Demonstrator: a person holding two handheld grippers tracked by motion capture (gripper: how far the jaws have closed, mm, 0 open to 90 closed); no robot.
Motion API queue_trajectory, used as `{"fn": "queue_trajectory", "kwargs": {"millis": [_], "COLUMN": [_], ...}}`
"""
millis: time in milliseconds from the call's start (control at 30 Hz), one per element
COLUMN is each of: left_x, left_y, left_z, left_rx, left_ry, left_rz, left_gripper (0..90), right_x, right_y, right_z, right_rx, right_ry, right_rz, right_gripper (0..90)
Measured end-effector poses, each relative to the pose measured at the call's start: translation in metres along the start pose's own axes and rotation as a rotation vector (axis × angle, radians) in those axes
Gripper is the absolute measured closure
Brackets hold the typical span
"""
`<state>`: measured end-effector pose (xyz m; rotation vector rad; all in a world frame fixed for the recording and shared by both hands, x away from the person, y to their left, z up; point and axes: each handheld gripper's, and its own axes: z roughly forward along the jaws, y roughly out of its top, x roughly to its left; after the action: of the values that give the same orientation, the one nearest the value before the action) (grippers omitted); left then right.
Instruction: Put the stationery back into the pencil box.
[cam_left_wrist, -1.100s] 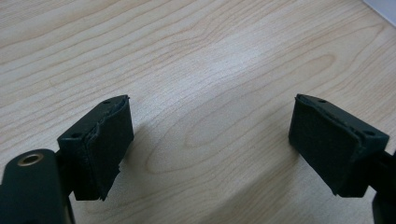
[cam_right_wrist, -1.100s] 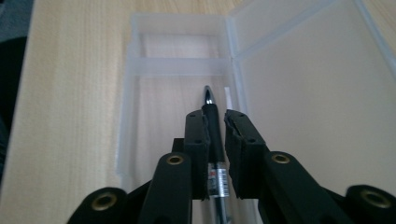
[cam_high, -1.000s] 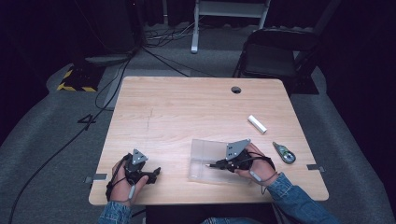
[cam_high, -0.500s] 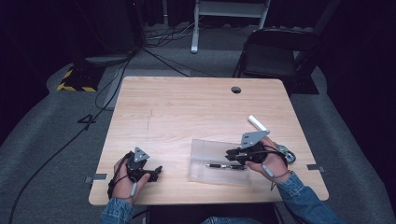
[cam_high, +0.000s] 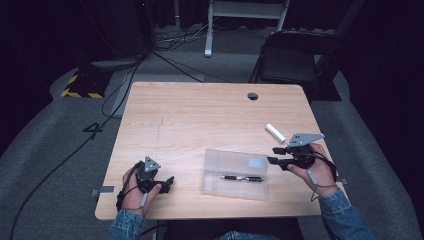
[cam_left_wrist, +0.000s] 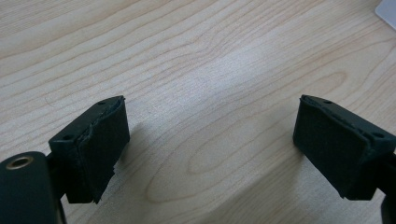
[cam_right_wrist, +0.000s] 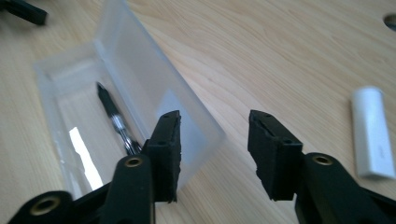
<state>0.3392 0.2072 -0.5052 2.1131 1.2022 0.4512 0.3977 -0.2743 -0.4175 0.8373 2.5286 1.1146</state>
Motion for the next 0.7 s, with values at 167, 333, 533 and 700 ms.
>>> {"fn": "queue_trajectory", "kwargs": {"millis": [167, 333, 533, 700], "left_x": [0.0, 0.0, 0.0, 0.0], "left_y": [0.001, 0.003, 0.003, 0.003], "left_z": [0.0, 0.002, 0.002, 0.002], "left_rx": [0.003, 0.0, 0.0, 0.001], "left_ry": [0.0, 0.001, 0.0, 0.002], "left_rz": [0.003, 0.0, -0.001, 0.001], "left_gripper": [11.0, 10.7, 10.7, 10.7], "right_x": [-0.014, -0.027, -0.038, -0.05], "right_y": [-0.015, -0.026, -0.034, -0.044], "right_z": [-0.005, -0.008, -0.01, -0.011], "right_rx": [0.034, 0.054, 0.072, 0.081], "right_ry": [-0.067, -0.129, -0.164, -0.199], "right_rz": [0.088, 0.154, 0.206, 0.271], "right_gripper": [48.5, 46.4, 43.2, 39.2]}}
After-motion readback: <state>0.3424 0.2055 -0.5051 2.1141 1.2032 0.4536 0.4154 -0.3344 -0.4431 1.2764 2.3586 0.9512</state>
